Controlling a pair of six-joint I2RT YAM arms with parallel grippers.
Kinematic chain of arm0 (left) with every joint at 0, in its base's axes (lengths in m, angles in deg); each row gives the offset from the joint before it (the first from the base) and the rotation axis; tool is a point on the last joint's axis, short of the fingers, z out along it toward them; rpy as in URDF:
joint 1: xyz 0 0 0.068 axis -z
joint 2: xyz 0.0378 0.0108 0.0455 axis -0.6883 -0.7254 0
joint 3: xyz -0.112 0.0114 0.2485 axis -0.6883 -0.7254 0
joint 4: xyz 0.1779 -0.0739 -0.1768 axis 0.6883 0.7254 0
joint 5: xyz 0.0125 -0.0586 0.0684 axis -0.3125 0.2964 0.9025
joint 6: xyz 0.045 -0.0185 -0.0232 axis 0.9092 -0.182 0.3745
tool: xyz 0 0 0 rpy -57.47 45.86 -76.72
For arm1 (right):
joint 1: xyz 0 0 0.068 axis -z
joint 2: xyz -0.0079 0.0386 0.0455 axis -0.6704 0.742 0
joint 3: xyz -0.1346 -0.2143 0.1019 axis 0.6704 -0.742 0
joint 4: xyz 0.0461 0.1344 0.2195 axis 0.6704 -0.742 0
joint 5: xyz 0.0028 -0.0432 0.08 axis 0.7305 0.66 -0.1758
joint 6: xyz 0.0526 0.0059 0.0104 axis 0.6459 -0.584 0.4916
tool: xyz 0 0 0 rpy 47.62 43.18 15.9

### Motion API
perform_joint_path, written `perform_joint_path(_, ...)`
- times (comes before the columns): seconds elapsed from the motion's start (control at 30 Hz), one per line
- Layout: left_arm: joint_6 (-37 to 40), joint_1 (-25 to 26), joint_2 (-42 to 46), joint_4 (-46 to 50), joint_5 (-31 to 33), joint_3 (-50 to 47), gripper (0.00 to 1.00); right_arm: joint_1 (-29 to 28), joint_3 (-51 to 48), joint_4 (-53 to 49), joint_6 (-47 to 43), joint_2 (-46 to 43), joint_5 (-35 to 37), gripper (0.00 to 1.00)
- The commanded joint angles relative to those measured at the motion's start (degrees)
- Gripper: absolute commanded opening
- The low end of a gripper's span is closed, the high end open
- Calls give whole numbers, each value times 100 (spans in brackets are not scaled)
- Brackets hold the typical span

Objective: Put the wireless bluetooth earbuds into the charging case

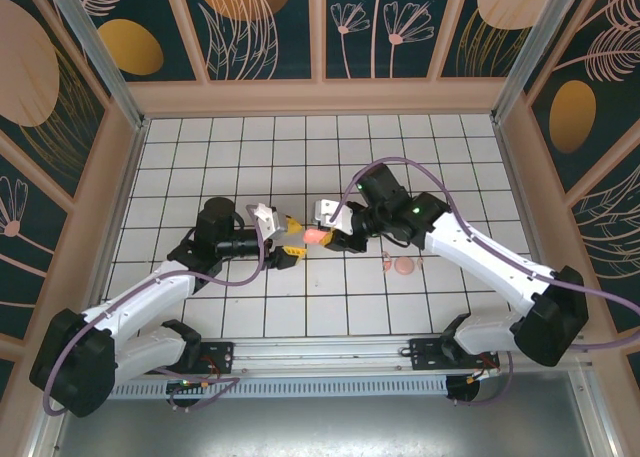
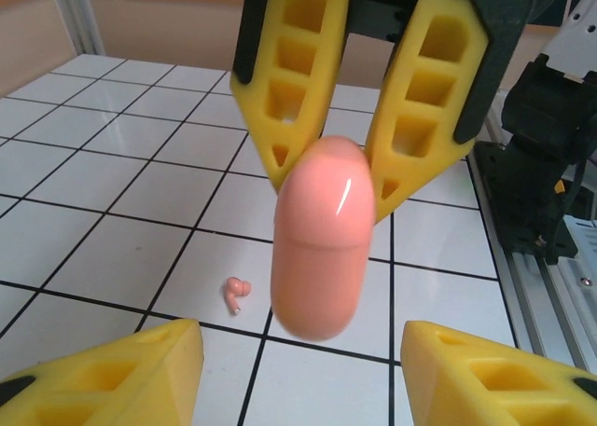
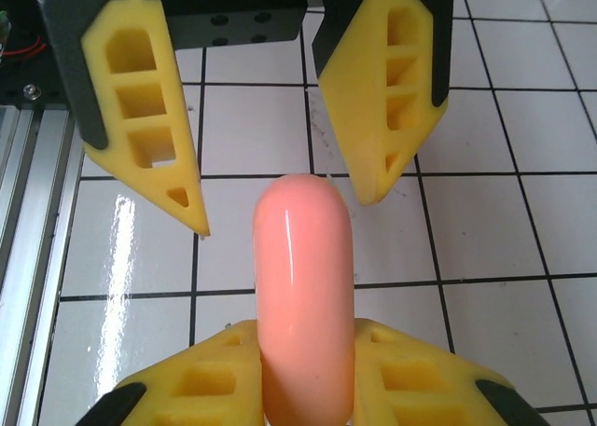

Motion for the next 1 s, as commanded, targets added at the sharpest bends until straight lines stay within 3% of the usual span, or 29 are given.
perform_joint_path(0.0, 153, 22, -19, 73, -290, 147, 56, -71, 267, -146, -161, 145, -21, 21)
perform_joint_path(0.97, 57, 30, 133, -138, -470, 108, 16, -163, 438, 35, -207, 423, -539, 21)
